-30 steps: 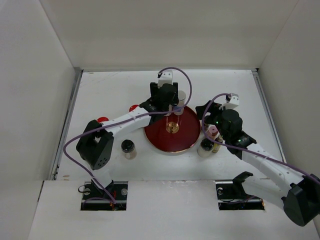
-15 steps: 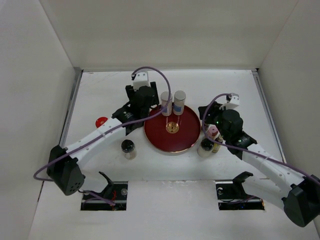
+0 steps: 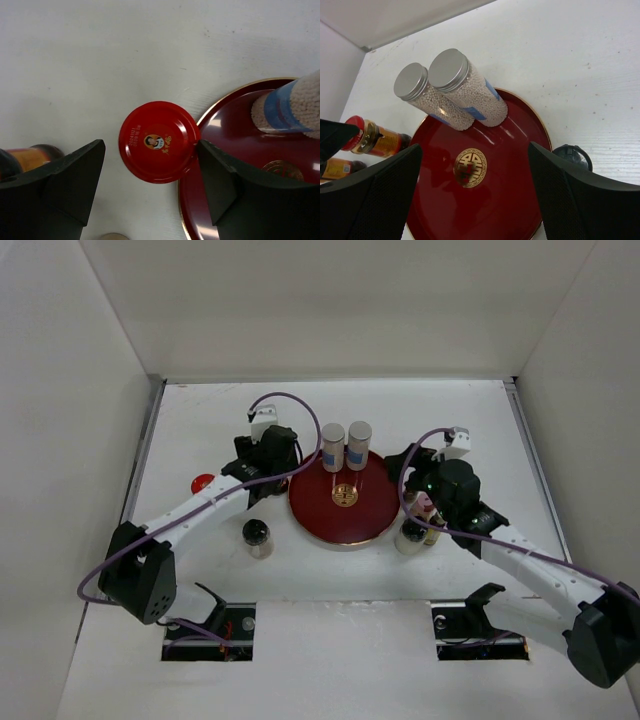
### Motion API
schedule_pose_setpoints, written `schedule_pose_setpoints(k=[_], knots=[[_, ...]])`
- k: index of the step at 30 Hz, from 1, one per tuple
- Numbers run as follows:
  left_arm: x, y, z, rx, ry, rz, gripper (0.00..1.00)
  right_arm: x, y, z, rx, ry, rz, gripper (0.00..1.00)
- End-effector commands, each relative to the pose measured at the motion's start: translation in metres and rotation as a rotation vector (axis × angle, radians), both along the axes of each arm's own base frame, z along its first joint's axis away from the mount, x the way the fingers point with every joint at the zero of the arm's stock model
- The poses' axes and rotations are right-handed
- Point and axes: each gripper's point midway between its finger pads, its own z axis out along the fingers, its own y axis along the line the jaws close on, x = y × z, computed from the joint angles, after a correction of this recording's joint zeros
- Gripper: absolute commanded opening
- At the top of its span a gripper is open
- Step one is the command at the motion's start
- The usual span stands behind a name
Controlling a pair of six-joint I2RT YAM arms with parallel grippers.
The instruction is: Organize the condiment bottles
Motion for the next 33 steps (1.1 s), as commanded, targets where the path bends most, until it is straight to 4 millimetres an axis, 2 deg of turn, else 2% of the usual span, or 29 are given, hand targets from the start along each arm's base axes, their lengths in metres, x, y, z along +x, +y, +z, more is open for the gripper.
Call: schedule_pose_setpoints(k=[1,10,12,15,20,28,33], knots=[[0.004,-0.01,-0.007,-0.051,0.008,-0.019,0.73,0.004,0.011,0.025,0.034,-0.071,0.029,0.9],[0.008,-0.005,-0.03,-0.033,0.037,0.002,0.71,0.003,0.015,0.025,0.027,-0.072,0.043,0.91],[0.009,-0.005,-0.031,-0.03,0.04,0.003,0.62,0.003,0.015,0.025,0.027,-0.071,0.043,0.91],[0.008,-0.006,-0.02,-0.029,0.006,0.006,0.49,0.003,0.017,0.023,0.023,-0.068,0.047,0.91],[0.004,-0.004,0.003,0.022,-0.049,0.009,0.37,0.004,0.02,0.021,0.017,-0.06,0.054,0.91],[-0.006,-0.001,0.017,0.015,-0.085,0.011,0.31,0.004,0.02,0.022,0.017,-0.064,0.054,0.91],[-0.006,0.001,0.04,-0.002,-0.131,0.012,0.3,0.003,0.02,0.022,0.016,-0.064,0.056,0.92]])
